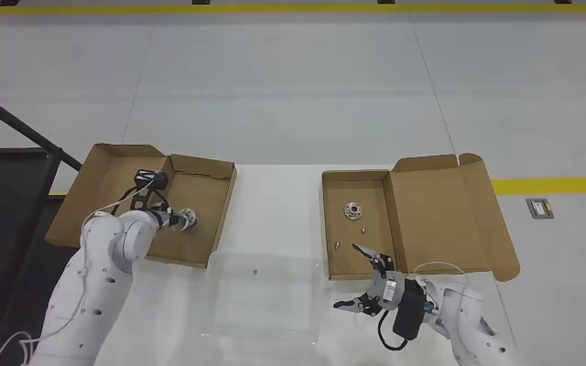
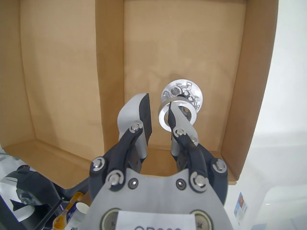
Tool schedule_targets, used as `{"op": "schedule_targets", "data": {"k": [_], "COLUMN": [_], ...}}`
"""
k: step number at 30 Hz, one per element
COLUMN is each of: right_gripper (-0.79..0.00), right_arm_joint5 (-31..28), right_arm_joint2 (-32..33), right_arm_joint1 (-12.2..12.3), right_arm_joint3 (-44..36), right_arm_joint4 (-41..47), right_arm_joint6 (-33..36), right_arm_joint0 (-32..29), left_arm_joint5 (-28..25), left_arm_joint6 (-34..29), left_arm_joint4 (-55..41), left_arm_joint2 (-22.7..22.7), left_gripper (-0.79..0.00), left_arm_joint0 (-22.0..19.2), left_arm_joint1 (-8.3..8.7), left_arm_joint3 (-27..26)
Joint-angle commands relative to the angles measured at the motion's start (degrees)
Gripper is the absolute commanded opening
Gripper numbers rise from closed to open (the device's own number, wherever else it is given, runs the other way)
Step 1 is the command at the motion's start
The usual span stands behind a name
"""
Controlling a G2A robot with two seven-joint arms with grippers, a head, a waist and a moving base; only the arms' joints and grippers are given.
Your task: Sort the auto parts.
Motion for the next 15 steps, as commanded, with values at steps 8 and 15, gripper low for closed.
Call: {"op": "schedule_targets", "data": {"k": [8, 15], "right_gripper": [0.000, 0.000], "right_arm_joint5": [0.0, 0.0], "right_arm_joint2": [0.0, 0.0], "right_arm_joint1": [0.0, 0.0], "right_arm_joint3": [0.0, 0.0], "right_arm_joint4": [0.0, 0.0], "right_arm_joint6": [0.0, 0.0], "right_arm_joint0": [0.0, 0.0], "left_arm_joint5": [-1.9, -2.4], "left_arm_joint6": [0.9, 4.6], "left_arm_joint4": [-4.6, -10.5], "left_arm_joint2": [-8.0, -15.1], "left_gripper": [-0.366, 0.000], "left_arm_joint0": [7.9, 17.1], "left_arm_joint1": [1.30, 1.95], "left_arm_joint3": [-12.0, -22.7]}}
